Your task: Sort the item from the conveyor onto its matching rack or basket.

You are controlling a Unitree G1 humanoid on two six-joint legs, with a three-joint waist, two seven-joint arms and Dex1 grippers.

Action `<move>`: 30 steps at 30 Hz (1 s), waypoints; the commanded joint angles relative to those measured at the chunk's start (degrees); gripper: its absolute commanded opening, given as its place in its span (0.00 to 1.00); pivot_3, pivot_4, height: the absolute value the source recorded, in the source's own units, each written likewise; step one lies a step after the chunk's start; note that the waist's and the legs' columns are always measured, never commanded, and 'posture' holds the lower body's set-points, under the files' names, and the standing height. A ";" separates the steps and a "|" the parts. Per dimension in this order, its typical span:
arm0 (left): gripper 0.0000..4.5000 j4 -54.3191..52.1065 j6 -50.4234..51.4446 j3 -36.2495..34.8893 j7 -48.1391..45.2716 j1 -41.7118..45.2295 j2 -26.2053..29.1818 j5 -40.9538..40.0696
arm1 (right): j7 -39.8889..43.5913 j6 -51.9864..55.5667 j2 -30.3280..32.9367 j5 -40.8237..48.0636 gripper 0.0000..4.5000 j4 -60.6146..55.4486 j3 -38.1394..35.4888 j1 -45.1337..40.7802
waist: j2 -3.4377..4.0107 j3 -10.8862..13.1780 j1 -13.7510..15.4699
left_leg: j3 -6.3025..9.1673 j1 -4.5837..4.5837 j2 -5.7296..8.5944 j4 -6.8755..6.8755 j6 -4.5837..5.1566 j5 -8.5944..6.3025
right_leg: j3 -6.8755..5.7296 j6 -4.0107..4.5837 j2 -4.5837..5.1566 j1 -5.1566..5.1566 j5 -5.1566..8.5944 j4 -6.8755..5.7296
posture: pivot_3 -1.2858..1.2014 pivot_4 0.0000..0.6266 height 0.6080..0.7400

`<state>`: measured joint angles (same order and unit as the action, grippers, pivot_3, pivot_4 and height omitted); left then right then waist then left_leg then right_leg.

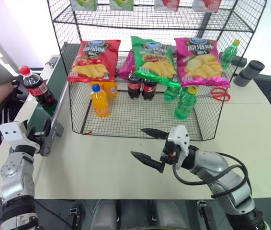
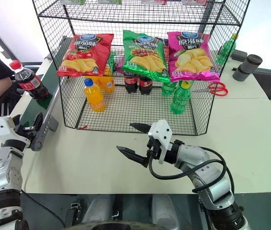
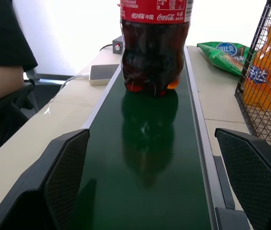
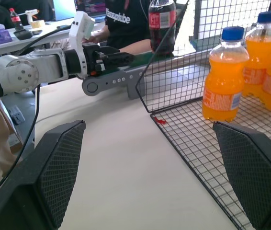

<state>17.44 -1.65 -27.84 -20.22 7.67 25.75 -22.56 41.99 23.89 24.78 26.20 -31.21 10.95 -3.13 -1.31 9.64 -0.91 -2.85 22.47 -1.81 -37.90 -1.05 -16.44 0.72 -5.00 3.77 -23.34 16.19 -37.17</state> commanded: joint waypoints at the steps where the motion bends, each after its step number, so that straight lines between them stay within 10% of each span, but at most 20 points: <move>1: 1.00 -0.80 -1.62 -1.63 0.07 0.45 0.53 -0.64 | 0.18 -0.20 -0.59 1.42 0.99 -1.25 0.09 -0.69 | 0.00 0.00 0.04 | 0.00 0.01 0.00 0.00 0.00 0.00 | 0.00 0.00 0.00 0.00 0.00 0.01 | 0.52 0.24 1.00; 16: 1.00 -1.10 -3.40 -2.52 1.43 0.20 1.38 -0.40 | 0.49 0.38 -0.14 2.58 0.99 -2.81 1.20 0.88 | 0.00 0.00 -0.01 | 0.01 0.01 0.00 0.02 0.00 0.00 | 0.00 0.02 0.01 0.00 0.01 0.03 | 0.52 0.24 1.00; 21: 0.66 -2.23 -3.30 -2.72 1.07 -0.79 1.69 -0.46 | 0.58 -0.22 -0.13 2.23 1.00 -2.61 1.51 1.61 | 0.00 0.00 0.01 | 0.01 0.01 0.00 0.02 0.00 0.00 | 0.00 0.02 0.02 -0.01 0.01 0.03 | 0.52 0.24 1.00; 30: 0.66 -16.28 6.37 -1.97 -12.29 -4.73 9.51 -9.22 | -0.32 -1.61 0.13 2.43 1.00 -0.65 -2.12 0.85 | -0.12 0.01 -0.11 | 0.04 0.20 -0.01 0.03 -0.02 -0.01 | -0.02 0.07 0.03 -0.14 0.02 0.09 | 0.52 0.24 1.00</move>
<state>8.12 3.14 -28.90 -28.19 2.80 32.58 -28.16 41.78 23.29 24.90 27.33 -31.23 11.07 -1.14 -1.43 9.65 -1.02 -2.82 22.69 -1.82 -37.87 -1.08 -16.45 0.71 -4.91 3.81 -23.49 16.21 -37.04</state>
